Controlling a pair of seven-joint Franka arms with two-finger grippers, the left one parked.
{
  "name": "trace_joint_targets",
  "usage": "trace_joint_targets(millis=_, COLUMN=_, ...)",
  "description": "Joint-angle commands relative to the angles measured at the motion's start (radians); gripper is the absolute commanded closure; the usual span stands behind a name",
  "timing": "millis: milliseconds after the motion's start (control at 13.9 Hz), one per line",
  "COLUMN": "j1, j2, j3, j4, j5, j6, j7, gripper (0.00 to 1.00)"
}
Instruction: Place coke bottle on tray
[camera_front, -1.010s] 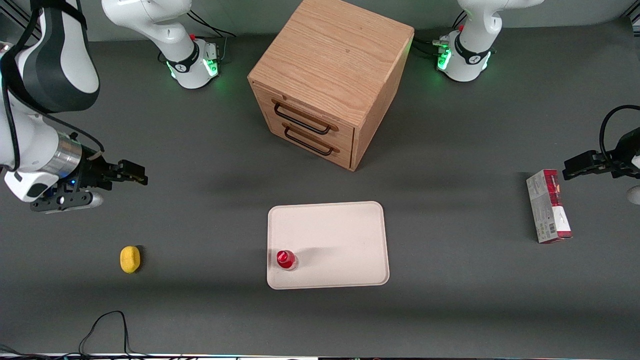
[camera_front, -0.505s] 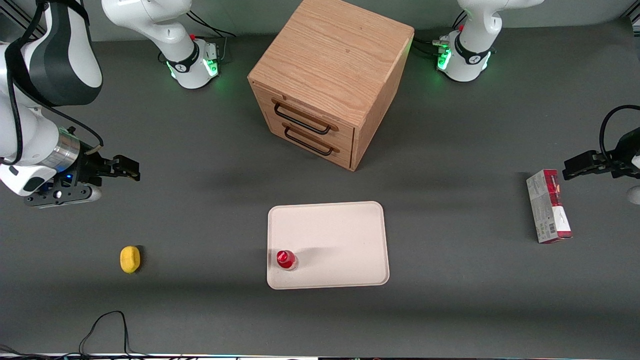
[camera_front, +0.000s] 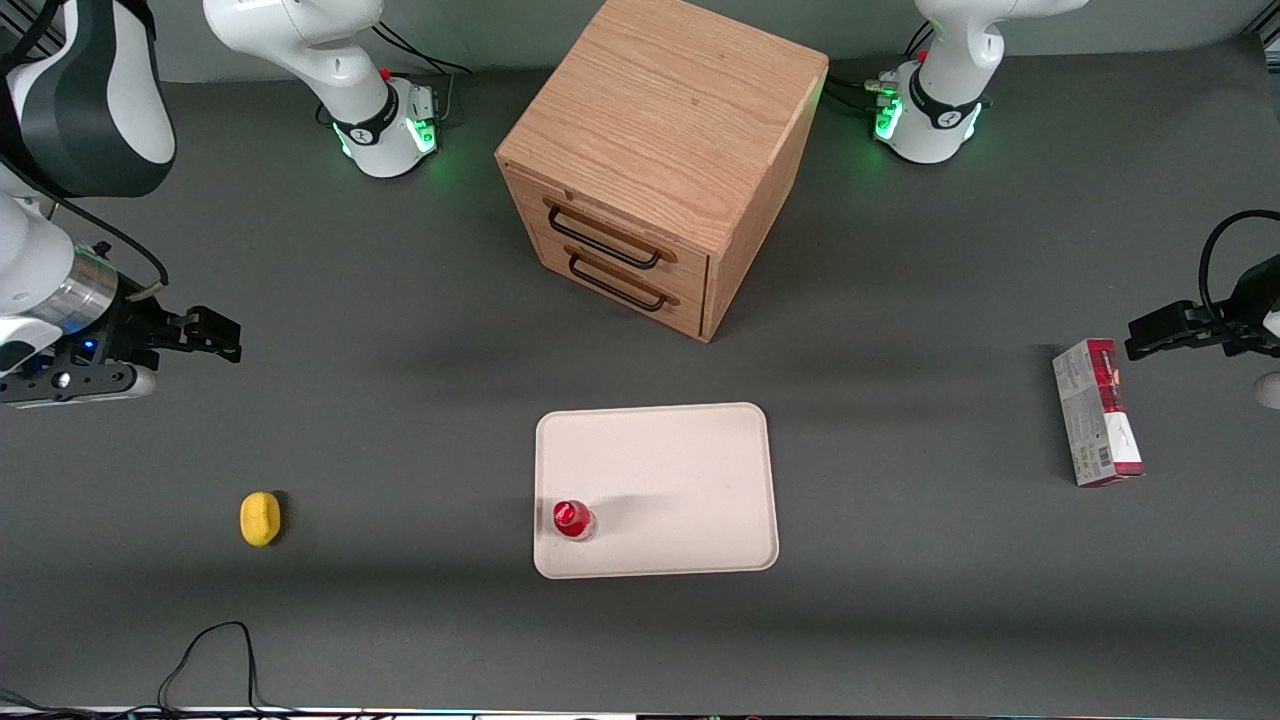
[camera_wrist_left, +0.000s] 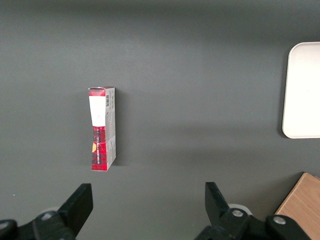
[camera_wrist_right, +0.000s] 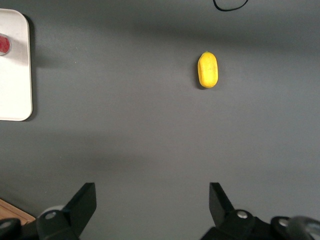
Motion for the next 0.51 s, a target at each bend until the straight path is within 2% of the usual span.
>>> trace_joint_targets(millis=0, j1=0.009, j2=0.001, j3=-0.008, j4=0.021, j5=-0.011, j6=-0.006, j7=0.012, gripper=0.00)
trace_joint_targets(millis=72, j1=0.009, j2=0.002, j3=-0.013, j4=0.021, j5=-0.005, j6=-0.007, j7=0.014, gripper=0.00)
trace_joint_targets(millis=216, j1=0.007, j2=0.002, j3=-0.016, j4=0.024, j5=0.065, j6=-0.009, j7=0.013, gripper=0.00)
trace_joint_targets(millis=433, j1=0.009, j2=0.014, j3=-0.019, j4=0.053, j5=0.087, j6=-0.010, j7=0.075, gripper=0.00)
